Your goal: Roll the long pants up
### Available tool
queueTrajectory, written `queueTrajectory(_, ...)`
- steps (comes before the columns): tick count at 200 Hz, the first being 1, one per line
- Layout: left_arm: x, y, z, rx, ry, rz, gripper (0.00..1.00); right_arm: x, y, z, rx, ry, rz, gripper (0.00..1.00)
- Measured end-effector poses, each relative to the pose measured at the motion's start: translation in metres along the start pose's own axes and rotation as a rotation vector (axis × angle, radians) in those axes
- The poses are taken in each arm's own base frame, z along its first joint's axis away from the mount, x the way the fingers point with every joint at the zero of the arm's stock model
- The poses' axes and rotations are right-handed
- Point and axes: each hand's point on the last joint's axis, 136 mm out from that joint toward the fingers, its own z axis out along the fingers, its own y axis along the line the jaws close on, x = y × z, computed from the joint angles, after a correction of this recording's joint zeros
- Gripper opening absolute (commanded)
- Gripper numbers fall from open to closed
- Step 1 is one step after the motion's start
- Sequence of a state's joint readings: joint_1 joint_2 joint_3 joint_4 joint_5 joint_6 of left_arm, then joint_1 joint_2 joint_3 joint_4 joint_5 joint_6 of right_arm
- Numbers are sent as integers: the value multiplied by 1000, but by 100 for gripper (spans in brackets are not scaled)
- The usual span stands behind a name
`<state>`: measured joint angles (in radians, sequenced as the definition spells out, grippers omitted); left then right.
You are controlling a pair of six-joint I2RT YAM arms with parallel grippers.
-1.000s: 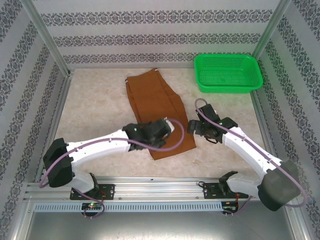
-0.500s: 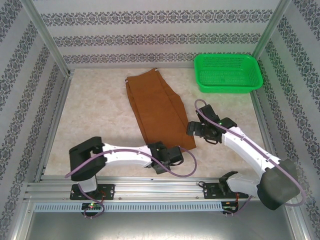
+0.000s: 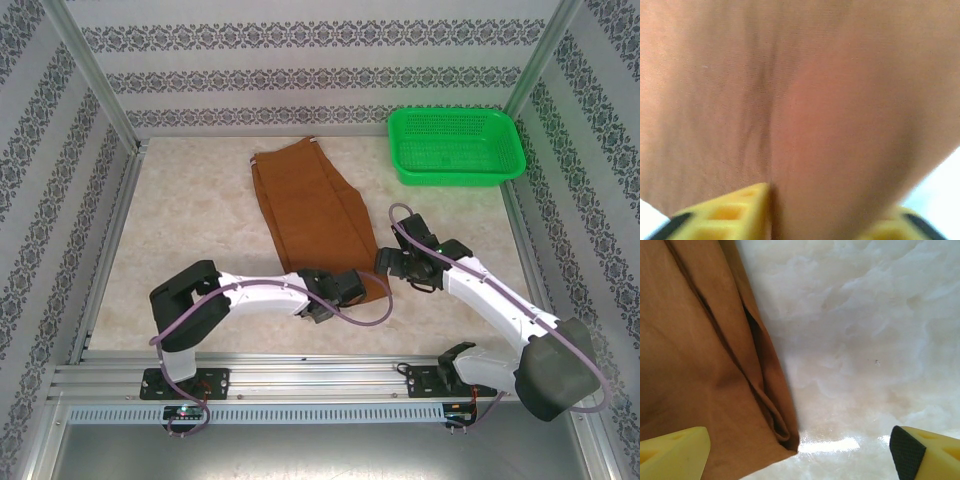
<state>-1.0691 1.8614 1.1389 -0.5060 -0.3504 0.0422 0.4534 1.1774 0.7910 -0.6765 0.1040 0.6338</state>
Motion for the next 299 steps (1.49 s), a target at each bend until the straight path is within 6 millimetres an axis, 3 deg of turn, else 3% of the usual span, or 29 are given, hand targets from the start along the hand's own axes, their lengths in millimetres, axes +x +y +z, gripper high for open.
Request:
queueTrajectory(22,-1,3,-1,22,15,-13,3,0,1,-3,-15,-8,3,84)
queueTrajectory(54,-19,2,-24,123,22,-50,4,2,4,-6,-38,-3,4,83)
queueTrajectory(82,-38,-4,-51,286,17,-123,5,6,8,-7,-64,19,0,80)
queueTrajectory(120,-40,5,-66,516,66,-308,7,7,13,-15,-105,13,10,73)
queueTrajectory(149,-36,23,-59,726,122,-533,7,-1,19,-30,-151,-36,22,75)
queueTrajectory(170,-30,25,-42,849,194,-658,6,-7,25,-35,-175,-43,23,74)
queueTrajectory(181,-26,22,-31,891,233,-694,6,-9,29,-36,-187,-42,21,65)
queueTrajectory(192,-21,19,-20,928,274,-729,6,-12,35,-35,-208,-37,17,47)
queueTrajectory(198,-19,17,-15,942,292,-742,6,-13,39,-34,-217,-32,20,39)
queueTrajectory(212,-15,15,-5,961,322,-762,6,-15,47,-28,-235,-8,13,33)
queueTrajectory(240,-20,26,-2,949,332,-759,9,-19,66,-10,-251,54,4,33)
queueTrajectory(280,-45,50,-7,920,245,-711,15,-26,97,10,-279,117,-45,33)
queueTrajectory(299,-48,56,-9,918,229,-696,19,-33,106,21,-276,134,-58,23)
